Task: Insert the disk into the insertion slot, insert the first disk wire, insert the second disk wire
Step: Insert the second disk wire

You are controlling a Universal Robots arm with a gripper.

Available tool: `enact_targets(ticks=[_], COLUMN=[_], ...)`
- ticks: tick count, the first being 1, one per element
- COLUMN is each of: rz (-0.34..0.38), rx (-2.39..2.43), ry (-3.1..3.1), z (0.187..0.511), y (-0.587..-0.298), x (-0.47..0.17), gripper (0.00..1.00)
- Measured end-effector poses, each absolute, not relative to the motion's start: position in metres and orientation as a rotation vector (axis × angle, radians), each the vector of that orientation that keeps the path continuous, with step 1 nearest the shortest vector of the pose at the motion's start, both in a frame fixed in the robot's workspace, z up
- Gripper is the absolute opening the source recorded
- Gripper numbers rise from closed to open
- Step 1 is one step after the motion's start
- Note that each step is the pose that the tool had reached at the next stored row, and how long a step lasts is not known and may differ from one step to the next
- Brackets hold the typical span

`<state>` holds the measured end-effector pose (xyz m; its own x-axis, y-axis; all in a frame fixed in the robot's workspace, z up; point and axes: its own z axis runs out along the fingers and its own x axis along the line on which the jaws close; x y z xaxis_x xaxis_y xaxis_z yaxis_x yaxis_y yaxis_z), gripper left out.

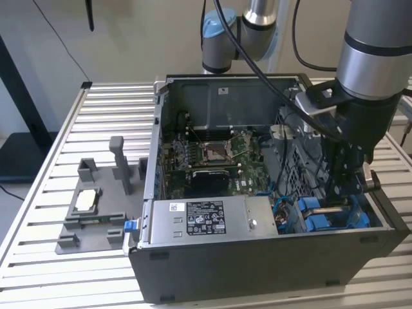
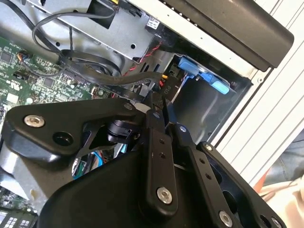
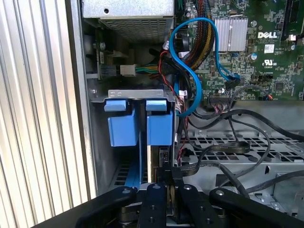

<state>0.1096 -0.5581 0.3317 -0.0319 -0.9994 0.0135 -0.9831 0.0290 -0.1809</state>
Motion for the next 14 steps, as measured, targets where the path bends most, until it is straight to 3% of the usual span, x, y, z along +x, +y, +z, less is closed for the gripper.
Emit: enact_targets(ticks=[14], rz=[-0.212], rx=[-2.101], ry=[2.166], z=[0.3315], y=[-0.5581], x=[0.1097], gripper=[0.16])
